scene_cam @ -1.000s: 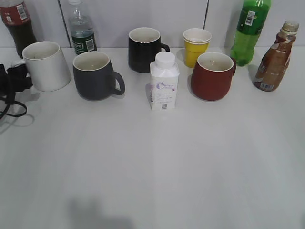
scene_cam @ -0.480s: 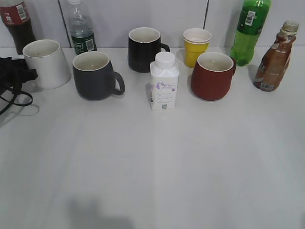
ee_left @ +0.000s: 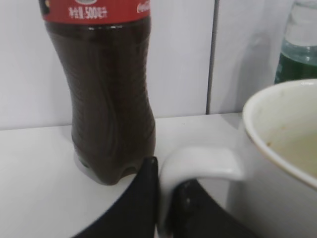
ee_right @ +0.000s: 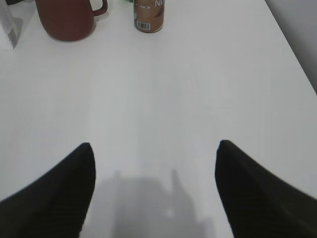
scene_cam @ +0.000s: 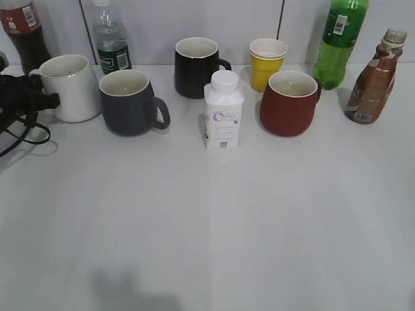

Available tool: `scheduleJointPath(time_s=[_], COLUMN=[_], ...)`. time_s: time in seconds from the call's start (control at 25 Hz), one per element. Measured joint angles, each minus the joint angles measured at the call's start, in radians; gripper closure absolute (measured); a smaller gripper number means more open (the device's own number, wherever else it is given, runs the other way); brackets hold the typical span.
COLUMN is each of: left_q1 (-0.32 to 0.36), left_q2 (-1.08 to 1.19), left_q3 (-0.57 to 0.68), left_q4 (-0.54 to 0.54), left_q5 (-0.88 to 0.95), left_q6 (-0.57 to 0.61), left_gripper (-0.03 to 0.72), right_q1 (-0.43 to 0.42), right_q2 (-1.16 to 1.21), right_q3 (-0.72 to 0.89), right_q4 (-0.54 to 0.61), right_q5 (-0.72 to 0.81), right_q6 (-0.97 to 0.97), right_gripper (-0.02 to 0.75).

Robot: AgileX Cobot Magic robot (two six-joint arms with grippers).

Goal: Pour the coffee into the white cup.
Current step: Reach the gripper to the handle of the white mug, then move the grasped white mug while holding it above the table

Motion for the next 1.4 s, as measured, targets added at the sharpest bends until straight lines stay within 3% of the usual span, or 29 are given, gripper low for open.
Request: scheduleJointPath(time_s=[0.72,1.4], left_q1=[0.000,0.000], left_q2=[-0.022,-0.384], left_q3=[0.017,0.273], left_q4=[0.004,0.015], left_q5=[-0.030,-0.035], left_q6=[0.006,0.006], left_gripper=[0.648,0.648], right_q1=[0.000,0.000], right_q2=[0.000,0.000], right_q3=[0.000,0.000], right_q4=[0.001,0.001], right_q5=[0.000,0.000], right_q6=[0.000,0.000], right_gripper=[0.150,0.150])
